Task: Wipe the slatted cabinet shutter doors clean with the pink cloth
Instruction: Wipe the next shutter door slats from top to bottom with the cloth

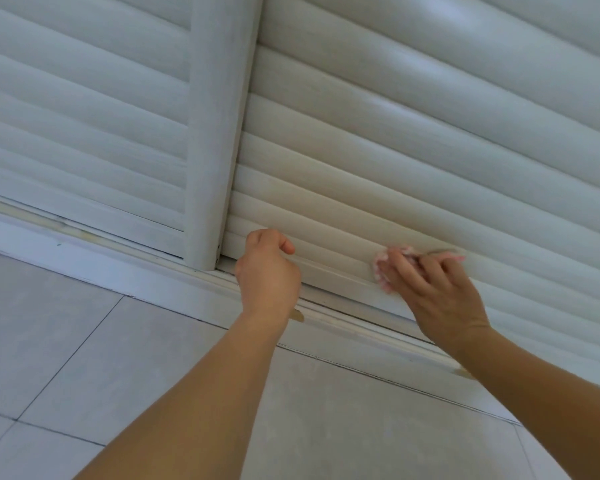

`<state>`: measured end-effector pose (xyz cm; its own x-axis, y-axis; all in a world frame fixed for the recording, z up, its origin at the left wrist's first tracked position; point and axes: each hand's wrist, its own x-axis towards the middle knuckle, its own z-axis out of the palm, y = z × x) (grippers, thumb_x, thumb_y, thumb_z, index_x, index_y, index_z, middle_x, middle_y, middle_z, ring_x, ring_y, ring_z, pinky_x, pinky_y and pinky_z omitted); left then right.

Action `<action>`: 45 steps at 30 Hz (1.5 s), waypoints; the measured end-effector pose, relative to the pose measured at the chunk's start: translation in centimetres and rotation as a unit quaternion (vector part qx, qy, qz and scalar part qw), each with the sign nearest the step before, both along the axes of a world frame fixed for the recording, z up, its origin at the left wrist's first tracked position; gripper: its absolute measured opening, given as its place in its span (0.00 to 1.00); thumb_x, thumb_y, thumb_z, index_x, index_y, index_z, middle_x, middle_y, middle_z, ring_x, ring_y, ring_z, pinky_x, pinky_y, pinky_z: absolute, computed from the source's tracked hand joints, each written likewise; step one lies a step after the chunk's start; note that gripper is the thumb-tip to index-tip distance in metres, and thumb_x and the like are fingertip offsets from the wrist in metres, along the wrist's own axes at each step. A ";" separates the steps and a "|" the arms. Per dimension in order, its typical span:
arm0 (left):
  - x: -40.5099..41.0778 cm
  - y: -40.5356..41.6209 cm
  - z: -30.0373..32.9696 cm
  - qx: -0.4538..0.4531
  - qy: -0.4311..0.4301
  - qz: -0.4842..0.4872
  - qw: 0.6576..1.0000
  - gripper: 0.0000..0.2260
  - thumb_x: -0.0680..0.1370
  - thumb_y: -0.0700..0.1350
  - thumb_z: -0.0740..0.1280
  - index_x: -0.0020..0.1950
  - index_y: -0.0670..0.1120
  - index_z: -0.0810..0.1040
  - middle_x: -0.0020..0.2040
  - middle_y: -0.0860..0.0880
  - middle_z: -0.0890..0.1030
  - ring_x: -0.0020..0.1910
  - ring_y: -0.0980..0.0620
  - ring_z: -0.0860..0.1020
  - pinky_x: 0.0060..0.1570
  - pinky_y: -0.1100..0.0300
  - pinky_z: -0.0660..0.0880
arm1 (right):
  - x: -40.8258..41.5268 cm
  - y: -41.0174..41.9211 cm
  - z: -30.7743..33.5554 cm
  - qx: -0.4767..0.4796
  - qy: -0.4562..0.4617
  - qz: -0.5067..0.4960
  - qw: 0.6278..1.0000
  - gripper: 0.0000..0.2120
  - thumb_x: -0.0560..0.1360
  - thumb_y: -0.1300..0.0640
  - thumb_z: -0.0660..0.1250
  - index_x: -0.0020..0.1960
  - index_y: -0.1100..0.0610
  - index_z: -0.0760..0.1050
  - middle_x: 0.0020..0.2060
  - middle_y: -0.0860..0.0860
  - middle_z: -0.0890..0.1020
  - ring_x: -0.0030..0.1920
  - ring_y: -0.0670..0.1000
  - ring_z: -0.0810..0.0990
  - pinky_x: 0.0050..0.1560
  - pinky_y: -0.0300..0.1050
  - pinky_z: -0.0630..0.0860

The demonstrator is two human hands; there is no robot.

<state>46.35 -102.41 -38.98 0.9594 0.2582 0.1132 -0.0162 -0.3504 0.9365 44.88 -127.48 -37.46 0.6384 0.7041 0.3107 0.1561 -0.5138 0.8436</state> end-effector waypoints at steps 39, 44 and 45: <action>-0.1 -5.8 -3.2 0.079 -0.150 -0.047 0.984 0.15 0.64 0.25 0.56 0.42 0.41 0.75 0.49 0.45 0.74 0.47 0.45 0.75 0.45 0.55 0.70 | 1.3 -4.6 -4.9 0.020 0.099 0.035 0.994 0.23 0.82 0.62 0.40 0.71 0.57 0.64 0.70 0.52 0.68 0.70 0.54 0.65 0.64 0.59 0.64; -0.6 -6.8 -2.6 0.080 -0.137 -0.067 0.985 0.16 0.65 0.24 0.57 0.42 0.41 0.75 0.51 0.46 0.74 0.47 0.44 0.75 0.46 0.53 0.73 | -3.6 -10.3 -4.6 0.037 0.126 -0.079 0.988 0.25 0.75 0.66 0.45 0.69 0.59 0.66 0.68 0.55 0.71 0.68 0.58 0.66 0.63 0.60 0.67; -0.6 -7.1 -2.4 0.080 -0.133 -0.071 0.985 0.16 0.65 0.24 0.56 0.42 0.42 0.75 0.51 0.46 0.74 0.48 0.45 0.75 0.46 0.53 0.72 | -4.5 -10.7 -4.4 0.048 0.116 -0.101 0.987 0.26 0.72 0.66 0.48 0.69 0.59 0.66 0.68 0.55 0.69 0.67 0.59 0.66 0.61 0.61 0.70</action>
<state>45.71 -109.47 -41.42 0.9154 0.0821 0.3941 -0.3132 -0.4698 0.8253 40.42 -138.16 -41.89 0.8241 0.5303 0.1991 0.2262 -0.6304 0.7426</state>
